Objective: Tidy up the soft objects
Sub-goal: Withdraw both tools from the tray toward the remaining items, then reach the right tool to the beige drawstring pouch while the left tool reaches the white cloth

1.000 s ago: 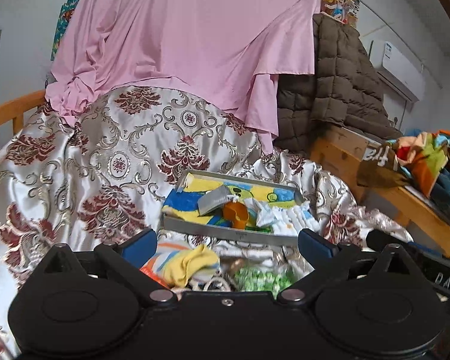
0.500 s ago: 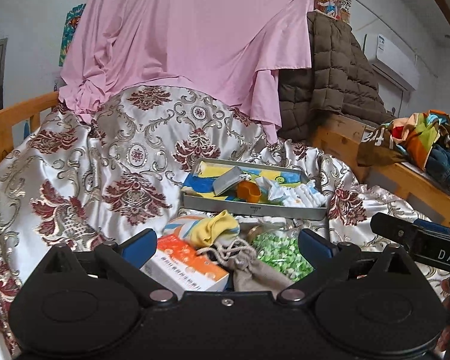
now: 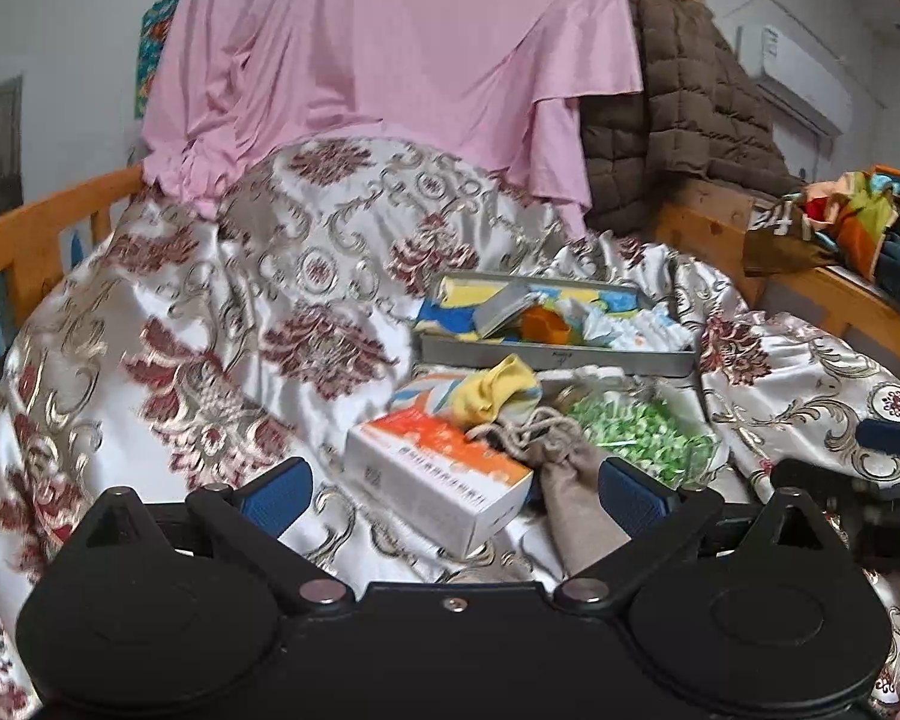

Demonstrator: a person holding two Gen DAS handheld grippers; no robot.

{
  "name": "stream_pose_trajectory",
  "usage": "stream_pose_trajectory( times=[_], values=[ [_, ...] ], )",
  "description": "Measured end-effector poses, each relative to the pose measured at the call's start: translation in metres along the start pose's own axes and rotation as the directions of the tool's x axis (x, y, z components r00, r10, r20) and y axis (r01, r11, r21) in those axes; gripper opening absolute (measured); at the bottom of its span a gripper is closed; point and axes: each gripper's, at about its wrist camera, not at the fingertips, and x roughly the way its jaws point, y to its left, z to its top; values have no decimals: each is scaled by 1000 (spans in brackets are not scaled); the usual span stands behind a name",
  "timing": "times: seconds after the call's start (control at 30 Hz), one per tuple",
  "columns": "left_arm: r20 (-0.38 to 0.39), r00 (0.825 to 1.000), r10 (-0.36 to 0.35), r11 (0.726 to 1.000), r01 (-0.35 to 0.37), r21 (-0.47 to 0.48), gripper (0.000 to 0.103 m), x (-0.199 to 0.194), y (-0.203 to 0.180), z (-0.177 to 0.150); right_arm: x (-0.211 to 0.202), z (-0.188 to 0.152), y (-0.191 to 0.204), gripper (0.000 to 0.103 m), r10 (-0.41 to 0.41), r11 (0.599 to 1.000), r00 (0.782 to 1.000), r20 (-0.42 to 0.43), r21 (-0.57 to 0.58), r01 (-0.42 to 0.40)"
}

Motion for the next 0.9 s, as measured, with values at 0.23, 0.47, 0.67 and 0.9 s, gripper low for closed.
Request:
stream_pose_trajectory(
  times=[0.23, 0.47, 0.67, 0.9],
  values=[
    [-91, 995, 42, 997, -48, -56, 101, 12, 11, -5, 10, -10, 18, 103, 25, 997, 996, -81, -71, -31],
    [-186, 980, 74, 989, -97, -115, 101, 31, 23, -5, 25, -25, 30, 103, 116, 989, 969, -220, -68, -134],
    [-234, 971, 51, 993, -75, -95, 101, 55, 21, -6, 40, -36, 42, 103, 147, 977, 940, -308, -101, -186],
    [-227, 973, 33, 999, -41, -30, 101, 82, 14, -2, 55, -35, 26, 103, 125, 991, 943, -310, -11, -135]
  ],
)
